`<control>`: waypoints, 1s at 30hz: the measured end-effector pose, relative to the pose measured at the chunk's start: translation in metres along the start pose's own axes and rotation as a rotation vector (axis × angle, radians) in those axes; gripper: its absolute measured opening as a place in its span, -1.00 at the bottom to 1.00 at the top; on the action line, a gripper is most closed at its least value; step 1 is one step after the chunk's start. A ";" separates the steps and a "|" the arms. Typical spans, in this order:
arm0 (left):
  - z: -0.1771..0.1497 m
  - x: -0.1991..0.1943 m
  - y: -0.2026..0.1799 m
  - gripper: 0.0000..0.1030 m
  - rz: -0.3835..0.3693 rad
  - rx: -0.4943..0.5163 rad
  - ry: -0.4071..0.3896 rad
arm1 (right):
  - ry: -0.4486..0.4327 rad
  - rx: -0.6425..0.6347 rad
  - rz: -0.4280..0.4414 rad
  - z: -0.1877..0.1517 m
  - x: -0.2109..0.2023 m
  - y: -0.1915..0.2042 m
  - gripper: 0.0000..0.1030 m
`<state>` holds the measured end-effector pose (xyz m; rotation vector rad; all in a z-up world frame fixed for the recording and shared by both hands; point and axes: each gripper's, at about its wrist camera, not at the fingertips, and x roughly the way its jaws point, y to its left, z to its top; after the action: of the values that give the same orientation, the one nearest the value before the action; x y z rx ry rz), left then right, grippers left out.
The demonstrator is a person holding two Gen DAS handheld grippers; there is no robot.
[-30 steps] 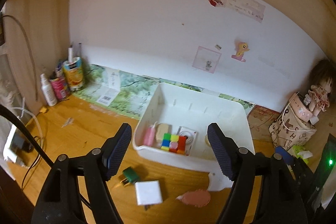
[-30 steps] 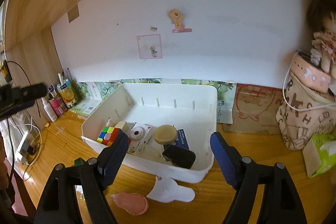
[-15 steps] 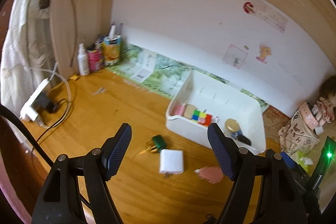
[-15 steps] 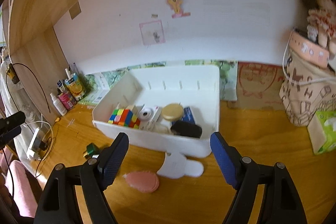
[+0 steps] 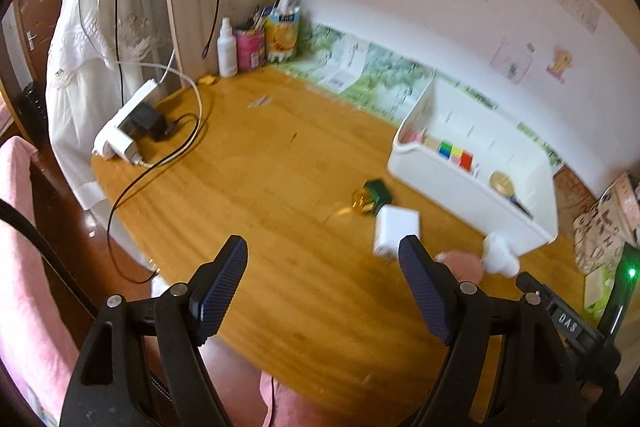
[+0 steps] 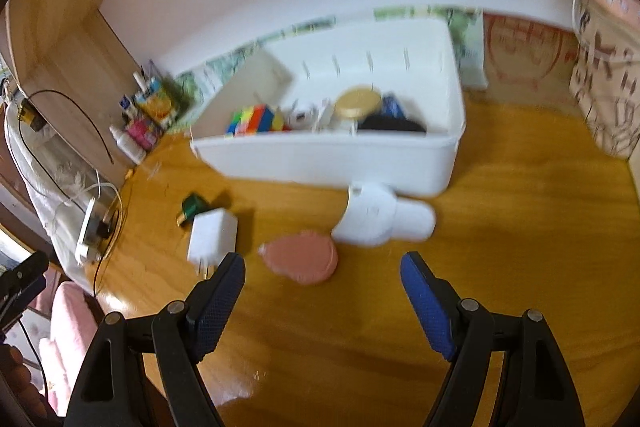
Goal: Organize rigid objects
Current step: 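Withdraw both tools from the bin toward the remaining objects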
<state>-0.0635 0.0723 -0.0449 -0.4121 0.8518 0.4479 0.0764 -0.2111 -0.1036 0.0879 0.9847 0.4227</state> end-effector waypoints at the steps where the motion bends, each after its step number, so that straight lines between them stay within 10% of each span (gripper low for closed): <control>1: -0.002 0.003 0.000 0.57 0.006 0.007 0.016 | 0.024 0.012 0.009 -0.002 0.004 -0.001 0.57; 30: 0.057 0.124 -0.022 0.62 -0.093 0.470 0.338 | 0.173 0.210 -0.170 -0.012 0.082 0.034 0.57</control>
<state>0.0551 0.1097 -0.1054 -0.0896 1.2244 0.0812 0.0953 -0.1503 -0.1663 0.1576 1.1952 0.1716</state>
